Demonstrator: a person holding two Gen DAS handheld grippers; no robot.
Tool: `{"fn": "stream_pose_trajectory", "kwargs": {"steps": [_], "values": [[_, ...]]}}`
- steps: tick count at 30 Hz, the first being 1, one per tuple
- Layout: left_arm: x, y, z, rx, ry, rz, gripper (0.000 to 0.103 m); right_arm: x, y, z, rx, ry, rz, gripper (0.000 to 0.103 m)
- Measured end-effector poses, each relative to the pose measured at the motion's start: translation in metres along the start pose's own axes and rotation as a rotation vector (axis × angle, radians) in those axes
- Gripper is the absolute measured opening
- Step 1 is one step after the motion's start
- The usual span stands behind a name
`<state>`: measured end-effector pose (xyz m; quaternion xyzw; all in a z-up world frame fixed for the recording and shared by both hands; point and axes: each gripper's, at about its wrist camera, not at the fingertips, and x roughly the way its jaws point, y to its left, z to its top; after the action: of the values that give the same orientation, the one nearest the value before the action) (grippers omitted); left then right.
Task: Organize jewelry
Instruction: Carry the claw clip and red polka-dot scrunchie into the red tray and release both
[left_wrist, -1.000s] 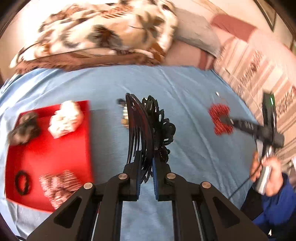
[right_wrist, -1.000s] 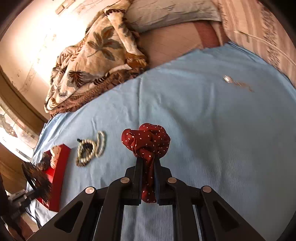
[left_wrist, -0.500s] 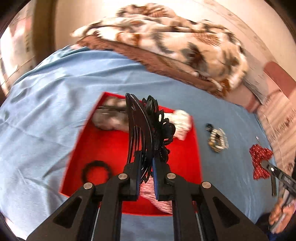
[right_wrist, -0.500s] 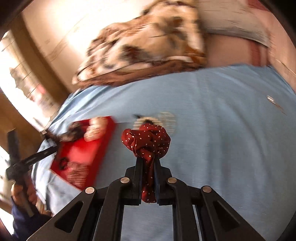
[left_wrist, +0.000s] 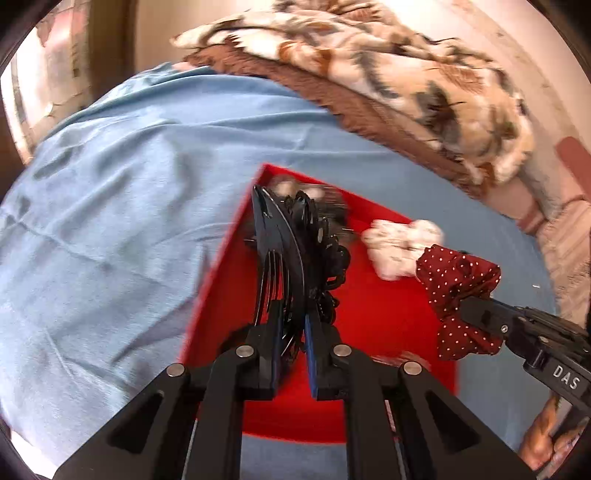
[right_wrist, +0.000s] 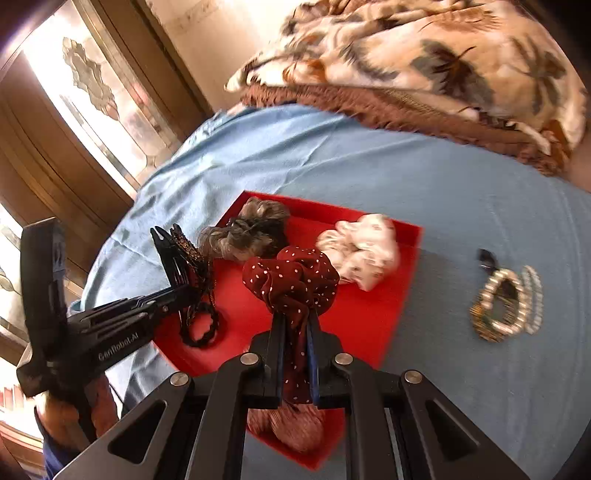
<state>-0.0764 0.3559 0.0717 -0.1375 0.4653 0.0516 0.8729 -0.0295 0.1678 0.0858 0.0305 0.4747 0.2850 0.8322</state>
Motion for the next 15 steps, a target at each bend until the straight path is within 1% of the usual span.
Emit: {"fn": "stream_pose_trajectory", "kwargs": {"steps": [2, 4, 8, 11, 12, 13, 14, 15], "values": [[0.008, 0.005, 0.003, -0.014, 0.006, 0.031, 0.011, 0.018, 0.005, 0.008, -0.009, 0.018, -0.021, 0.011], [0.016, 0.01, 0.006, -0.035, 0.016, 0.025, 0.011, 0.031, 0.008, 0.017, -0.005, 0.027, -0.034, 0.011], [0.028, 0.014, 0.011, -0.07, 0.033, 0.019, 0.011, 0.057, 0.001, 0.037, 0.061, 0.046, -0.055, 0.011], [0.027, 0.014, 0.012, -0.071, 0.019, 0.023, 0.012, 0.077, -0.007, 0.048, 0.114, 0.062, -0.068, 0.013], [0.026, 0.014, 0.012, -0.069, 0.014, 0.024, 0.014, 0.081, -0.007, 0.049, 0.118, 0.067, -0.072, 0.013], [0.023, 0.015, 0.012, -0.071, 0.004, 0.019, 0.023, 0.086, -0.008, 0.053, 0.121, 0.069, -0.088, 0.013], [0.02, 0.015, 0.013, -0.075, -0.007, 0.016, 0.029, 0.089, -0.008, 0.056, 0.12, 0.066, -0.098, 0.014], [0.017, 0.016, 0.013, -0.08, -0.02, 0.014, 0.04, 0.092, -0.007, 0.058, 0.118, 0.068, -0.102, 0.014]]}}
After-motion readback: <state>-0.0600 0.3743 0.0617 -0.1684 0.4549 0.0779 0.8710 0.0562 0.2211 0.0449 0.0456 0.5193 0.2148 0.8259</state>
